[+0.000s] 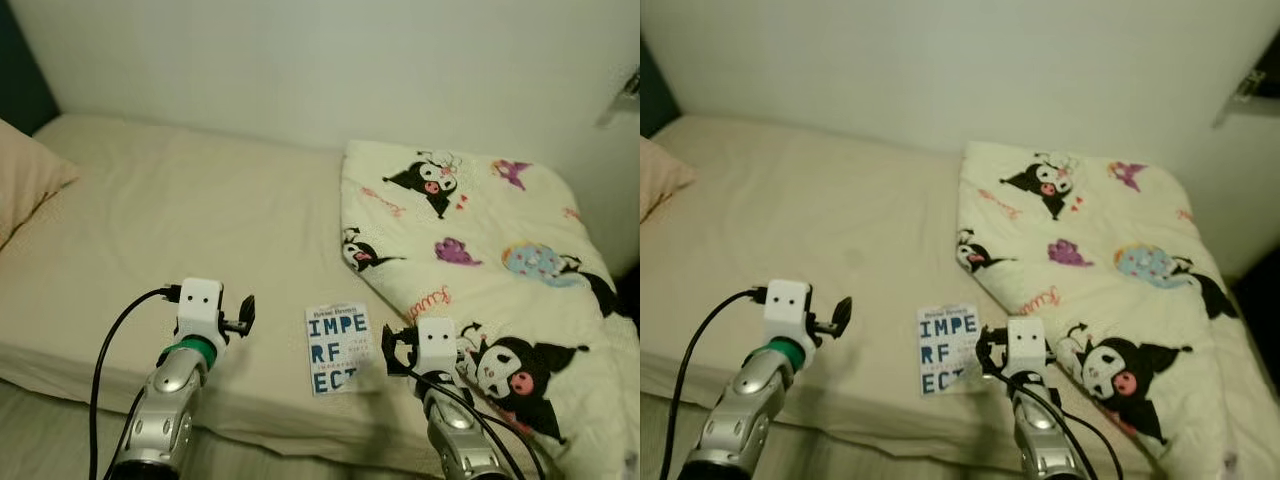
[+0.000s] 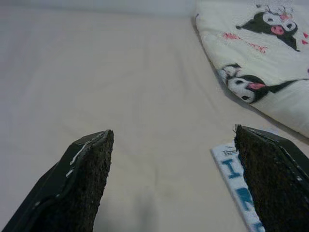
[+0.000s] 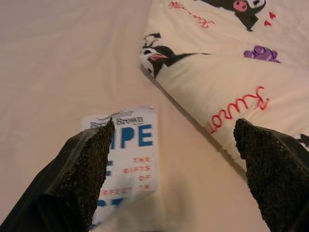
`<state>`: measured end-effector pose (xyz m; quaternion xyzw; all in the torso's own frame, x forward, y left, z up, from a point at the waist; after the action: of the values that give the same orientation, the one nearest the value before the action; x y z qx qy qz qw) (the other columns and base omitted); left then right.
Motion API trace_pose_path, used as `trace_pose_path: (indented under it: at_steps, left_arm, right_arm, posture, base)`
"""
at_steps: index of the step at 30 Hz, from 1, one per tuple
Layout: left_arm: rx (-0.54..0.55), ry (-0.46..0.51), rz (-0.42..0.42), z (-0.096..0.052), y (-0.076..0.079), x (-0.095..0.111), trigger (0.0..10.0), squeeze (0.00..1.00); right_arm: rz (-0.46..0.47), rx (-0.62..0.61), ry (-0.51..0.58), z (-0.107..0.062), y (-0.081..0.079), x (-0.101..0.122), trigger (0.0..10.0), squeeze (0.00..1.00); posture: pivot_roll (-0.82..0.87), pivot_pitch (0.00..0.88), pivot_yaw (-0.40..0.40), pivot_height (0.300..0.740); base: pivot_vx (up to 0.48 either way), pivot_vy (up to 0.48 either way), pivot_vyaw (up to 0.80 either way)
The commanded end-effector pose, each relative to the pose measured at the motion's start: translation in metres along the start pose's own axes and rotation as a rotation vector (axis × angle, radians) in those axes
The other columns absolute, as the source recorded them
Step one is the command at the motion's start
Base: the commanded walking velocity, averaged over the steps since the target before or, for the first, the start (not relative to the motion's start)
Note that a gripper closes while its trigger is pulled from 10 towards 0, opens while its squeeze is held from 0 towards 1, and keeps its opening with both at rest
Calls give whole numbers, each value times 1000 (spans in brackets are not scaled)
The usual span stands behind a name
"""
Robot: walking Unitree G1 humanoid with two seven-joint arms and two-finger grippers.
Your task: Clean up the room
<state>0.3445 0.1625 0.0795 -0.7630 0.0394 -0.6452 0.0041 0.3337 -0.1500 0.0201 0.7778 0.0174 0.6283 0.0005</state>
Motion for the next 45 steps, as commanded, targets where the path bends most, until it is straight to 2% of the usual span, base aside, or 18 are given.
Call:
trace_pose_path:
  at_steps: [1,12,17,45]
  left_arm:
    - [24,-37,48,-4,-8,-12,10000,0]
    - [-19,-32,63,-4,-1,-12,10000,0]
    - [-34,-38,90,-2,3,-13,10000,0]
    - [-53,-42,95,-2,7,-16,10000,0]
  right_arm:
    - [9,12,-24,-3,-5,-7,10000,0]
    - [0,23,-21,-2,-7,-6,10000,0]
    - [66,-4,-14,-2,-3,-4,10000,0]
    - [56,4,-8,-2,-3,-3,10000,0]
  posture:
    - [121,0,1,740]
    - [119,0,4,740]
    - [117,0,4,715]
    - [106,0,13,606]
  base:
    - [0,0,0]
    - [0,0,0]
    - [0,0,0]
    - [0,0,0]
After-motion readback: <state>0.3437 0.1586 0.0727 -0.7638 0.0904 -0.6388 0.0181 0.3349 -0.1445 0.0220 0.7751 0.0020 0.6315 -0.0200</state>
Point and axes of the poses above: a point about 5 cm out from each wrist's last joint towards the gripper, its own z axis pointing out of the wrist towards the gripper, its own x axis along the axis of the wrist's last joint, y = z × x, the point moved 4 cm from there along z, pointing out of the wrist towards the gripper, and after that the axes turned 1 degree about z, right-handed, at the moved point
